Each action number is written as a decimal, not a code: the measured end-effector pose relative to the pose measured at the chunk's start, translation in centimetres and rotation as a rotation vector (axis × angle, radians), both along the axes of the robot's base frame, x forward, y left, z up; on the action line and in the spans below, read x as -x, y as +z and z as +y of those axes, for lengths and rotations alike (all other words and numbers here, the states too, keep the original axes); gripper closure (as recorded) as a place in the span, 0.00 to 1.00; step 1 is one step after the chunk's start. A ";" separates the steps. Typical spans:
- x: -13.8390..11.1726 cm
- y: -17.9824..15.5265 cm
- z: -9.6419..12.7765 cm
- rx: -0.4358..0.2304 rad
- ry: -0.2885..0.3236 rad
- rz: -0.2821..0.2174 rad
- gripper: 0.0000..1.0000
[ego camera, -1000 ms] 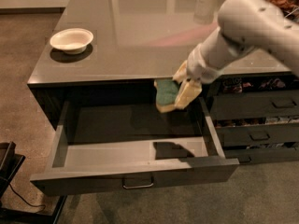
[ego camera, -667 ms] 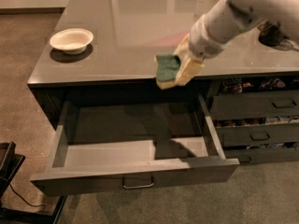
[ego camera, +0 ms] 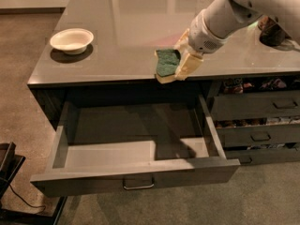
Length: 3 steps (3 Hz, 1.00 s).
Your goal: Pick sponge from top drawer and place on counter
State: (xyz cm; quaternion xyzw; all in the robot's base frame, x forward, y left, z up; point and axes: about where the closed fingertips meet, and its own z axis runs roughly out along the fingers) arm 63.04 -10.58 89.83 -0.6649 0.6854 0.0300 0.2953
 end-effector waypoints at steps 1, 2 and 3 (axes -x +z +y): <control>-3.0 -0.7 0.0 -0.002 -0.005 -0.017 1.00; -6.3 -1.0 0.1 -0.015 -0.013 -0.039 1.00; -9.1 -1.1 0.3 -0.059 -0.028 -0.071 1.00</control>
Offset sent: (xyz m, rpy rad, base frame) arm 0.1044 -0.0007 -0.0075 0.0352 -0.0772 -0.0294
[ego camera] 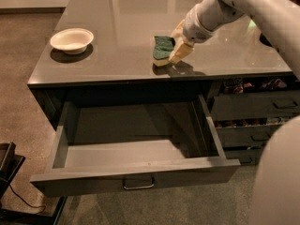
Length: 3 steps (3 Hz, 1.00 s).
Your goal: Pick sponge from top drawer and place on counter
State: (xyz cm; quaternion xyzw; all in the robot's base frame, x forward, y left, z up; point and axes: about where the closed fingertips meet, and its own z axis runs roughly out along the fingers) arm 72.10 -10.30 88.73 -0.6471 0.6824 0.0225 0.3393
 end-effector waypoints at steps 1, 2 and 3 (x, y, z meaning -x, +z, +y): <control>-2.1 -0.8 0.0 -0.058 -0.017 -0.029 1.00; -2.3 -0.9 0.1 -0.060 -0.018 -0.030 0.81; -2.3 -0.9 0.1 -0.060 -0.018 -0.030 0.59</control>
Offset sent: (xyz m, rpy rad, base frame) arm 0.0190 0.0000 -0.0070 0.0517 -0.0256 -0.0153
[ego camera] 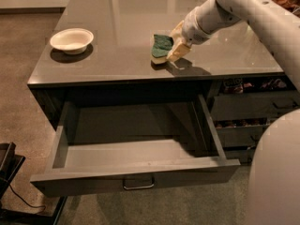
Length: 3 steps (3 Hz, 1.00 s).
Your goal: Pick sponge from top drawer and place on counter
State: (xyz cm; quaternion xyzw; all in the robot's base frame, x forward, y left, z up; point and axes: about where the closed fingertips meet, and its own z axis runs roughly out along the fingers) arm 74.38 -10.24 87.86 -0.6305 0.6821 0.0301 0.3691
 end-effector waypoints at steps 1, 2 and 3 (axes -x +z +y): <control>0.0 0.0 0.0 0.000 0.000 0.000 0.35; 0.0 0.0 0.0 0.000 0.000 0.000 0.11; 0.0 0.0 0.0 0.000 0.000 0.001 0.00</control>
Offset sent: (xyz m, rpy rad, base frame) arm 0.0000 0.0000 0.0000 0.0000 0.0001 0.0000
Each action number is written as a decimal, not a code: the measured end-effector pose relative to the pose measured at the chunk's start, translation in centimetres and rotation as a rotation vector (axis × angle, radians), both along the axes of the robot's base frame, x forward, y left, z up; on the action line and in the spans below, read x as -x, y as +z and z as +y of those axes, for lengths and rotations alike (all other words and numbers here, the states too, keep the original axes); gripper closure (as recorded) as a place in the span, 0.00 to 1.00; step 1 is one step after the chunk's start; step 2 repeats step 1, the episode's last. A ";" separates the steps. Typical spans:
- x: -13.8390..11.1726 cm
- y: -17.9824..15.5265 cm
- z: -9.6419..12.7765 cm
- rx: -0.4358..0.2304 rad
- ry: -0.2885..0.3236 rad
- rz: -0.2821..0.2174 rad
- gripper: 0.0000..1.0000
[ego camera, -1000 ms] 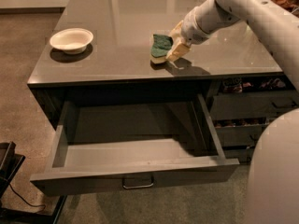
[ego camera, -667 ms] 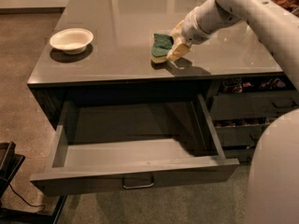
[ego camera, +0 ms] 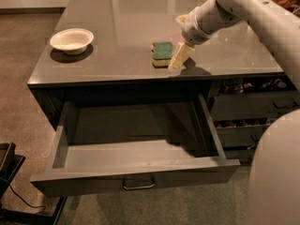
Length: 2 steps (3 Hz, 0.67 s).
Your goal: Pick sponge from top drawer and place on counter
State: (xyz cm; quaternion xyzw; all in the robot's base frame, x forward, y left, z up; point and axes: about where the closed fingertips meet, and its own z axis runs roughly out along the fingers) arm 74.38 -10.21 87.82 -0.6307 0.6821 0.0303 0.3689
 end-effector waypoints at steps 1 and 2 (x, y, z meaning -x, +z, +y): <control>0.0 0.0 0.0 0.000 0.000 0.000 0.00; 0.0 0.0 0.0 0.000 0.000 0.000 0.00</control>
Offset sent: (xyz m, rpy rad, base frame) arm 0.0000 0.0000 0.0000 0.0000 0.0000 0.0000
